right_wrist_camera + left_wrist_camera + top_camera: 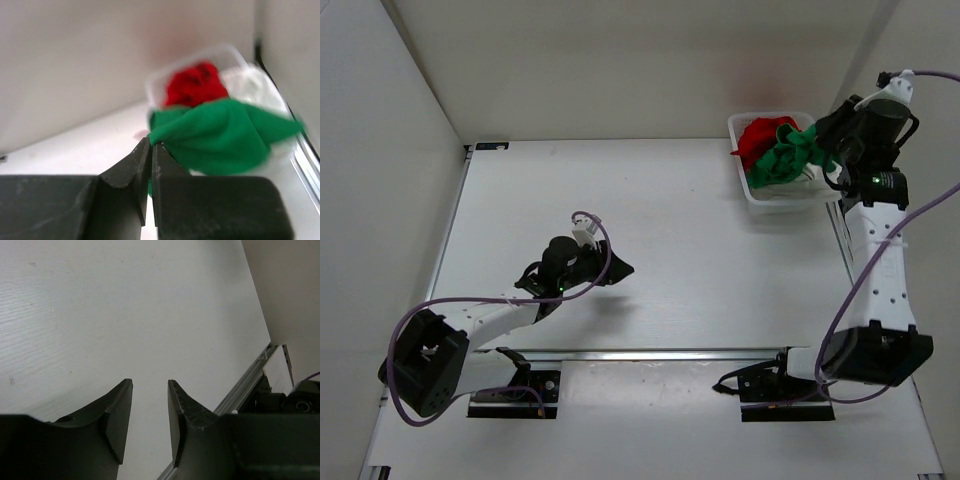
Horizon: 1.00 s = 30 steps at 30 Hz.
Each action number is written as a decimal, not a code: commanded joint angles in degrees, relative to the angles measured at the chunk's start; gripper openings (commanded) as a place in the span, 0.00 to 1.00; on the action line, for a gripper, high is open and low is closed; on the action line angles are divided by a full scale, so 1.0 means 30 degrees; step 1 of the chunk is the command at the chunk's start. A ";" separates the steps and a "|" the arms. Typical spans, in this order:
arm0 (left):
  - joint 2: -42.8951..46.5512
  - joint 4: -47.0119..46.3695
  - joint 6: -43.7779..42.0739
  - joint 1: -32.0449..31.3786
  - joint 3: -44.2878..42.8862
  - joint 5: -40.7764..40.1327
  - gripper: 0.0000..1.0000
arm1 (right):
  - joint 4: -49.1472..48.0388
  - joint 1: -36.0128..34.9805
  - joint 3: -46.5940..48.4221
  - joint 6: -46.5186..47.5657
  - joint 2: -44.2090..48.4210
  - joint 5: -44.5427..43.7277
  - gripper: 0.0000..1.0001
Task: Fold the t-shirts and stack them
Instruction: Grab crumpled tshirt from bin with the right arm, then move the tshirt to the center of the board
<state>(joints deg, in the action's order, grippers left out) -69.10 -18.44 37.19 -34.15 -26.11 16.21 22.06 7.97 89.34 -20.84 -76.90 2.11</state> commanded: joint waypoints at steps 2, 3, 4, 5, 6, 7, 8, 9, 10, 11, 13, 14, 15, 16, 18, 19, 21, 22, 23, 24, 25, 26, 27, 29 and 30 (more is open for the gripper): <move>0.1148 0.0110 0.0523 0.1333 -0.0407 0.0986 0.45 | -0.1144 -0.3205 0.2794 0.1467 0.0850 -0.0644 0.00; 0.1439 0.0284 0.0552 0.1683 -0.0496 0.0955 0.46 | -0.0912 -0.3705 0.3204 0.1671 0.0994 -0.0644 0.00; 0.1500 0.0634 0.0524 0.1803 -0.0700 0.0839 0.46 | -0.0794 -0.4377 0.4049 0.2050 0.0938 -0.0702 0.00; 0.1703 0.0870 0.0494 0.2036 -0.0818 0.0867 0.47 | -0.0618 -0.5167 0.4754 0.2170 0.0879 -0.0413 0.00; 0.1879 0.1017 0.0494 0.2357 -0.0761 0.0780 0.47 | -0.0559 -0.5436 0.5051 0.2171 0.0879 0.0025 0.00; 0.1968 0.1134 0.0523 0.2505 -0.0760 0.0779 0.47 | -0.0790 -0.6164 0.5460 0.2374 0.0850 0.0203 0.00; 0.2143 0.1107 0.0813 0.2855 -0.0673 0.0808 0.46 | -0.0763 -0.6519 0.6073 0.2522 0.0820 0.0611 0.00; 0.2232 0.1135 0.1048 0.3206 -0.0556 0.0925 0.47 | -0.0560 -0.7335 0.6398 0.2552 0.0704 0.0702 0.00; 0.2349 0.1136 0.1225 0.3500 -0.0265 0.0897 0.48 | -0.0413 -0.8387 0.6837 0.2755 0.0413 0.0616 0.00; 0.2553 0.1165 0.1256 0.3677 -0.0262 0.0839 0.48 | -0.0470 -0.9239 0.7392 0.2786 0.0352 0.0992 0.00; 0.2729 0.1776 0.1314 0.4407 -0.0263 0.0693 0.48 | -0.0587 -1.0645 0.7950 0.2874 0.0148 0.1580 0.00; 0.2934 0.1838 0.1343 0.4614 -0.0378 0.0662 0.49 | -0.0587 -1.1466 0.8621 0.2846 -0.0376 0.1872 0.00; 0.3226 0.1984 0.1373 0.5254 -0.0321 0.0604 0.49 | -0.0819 -1.1822 0.8918 0.2758 -0.0439 0.2571 0.00; 0.3606 0.2159 0.1547 0.5928 -0.0263 0.0662 0.50 | -0.1025 -1.2290 0.9559 0.2380 -0.0817 0.3535 0.00; 0.4104 0.2335 0.1520 0.6779 -0.0232 0.0780 0.50 | -0.1520 -1.2790 1.0441 0.1618 -0.1522 0.5030 0.00; 0.4224 0.2656 0.1636 0.7277 -0.0291 0.0605 0.50 | -0.1670 -1.2821 1.1286 0.1238 -0.2104 0.6141 0.00; 0.4634 0.3009 0.1549 0.7399 -0.0408 0.0197 0.50 | -0.1934 -1.2909 1.3568 0.0099 -0.3334 0.7496 0.00; 0.4693 0.3185 0.1578 0.7602 -0.0380 0.0135 0.51 | -0.2254 -1.2329 1.3956 -0.0286 -0.3572 0.8718 0.00; 0.4781 0.3447 0.1636 0.7605 -0.0350 0.0106 0.51 | -0.2692 -1.1889 1.4134 -0.0957 -0.3835 0.9281 0.00; 0.4840 0.3508 0.1695 0.7808 -0.0234 -0.0011 0.51 | -0.3393 -1.1449 1.3672 -0.1717 -0.3606 1.0041 0.00; 0.5014 0.3480 0.1753 0.8158 -0.0030 -0.0041 0.51 | -0.4154 -1.0778 1.3174 -0.2102 -0.3459 1.0832 0.00; 0.5016 0.3392 0.1899 0.8451 0.0146 -0.0012 0.51 | -0.5525 -0.9843 1.2038 -0.3353 -0.3080 1.1536 0.00; 0.5161 0.3450 0.1900 0.8541 0.0264 -0.0070 0.51 | -0.6176 -0.9340 1.0518 -0.4178 -0.2583 1.2442 0.00; 0.5076 0.3597 0.2075 0.8833 0.0353 -0.0276 0.52 | -0.9097 -0.7761 0.8117 -0.5582 -0.1879 1.4840 0.00; 0.5133 0.3452 0.2192 0.9125 0.0353 -0.0275 0.51 | -1.0360 -0.7173 0.6100 -0.6201 -0.1295 1.5985 0.00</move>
<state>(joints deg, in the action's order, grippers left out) -54.87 -8.86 42.68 -8.51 -25.71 16.36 7.46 -18.35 117.12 -29.93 -85.25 37.08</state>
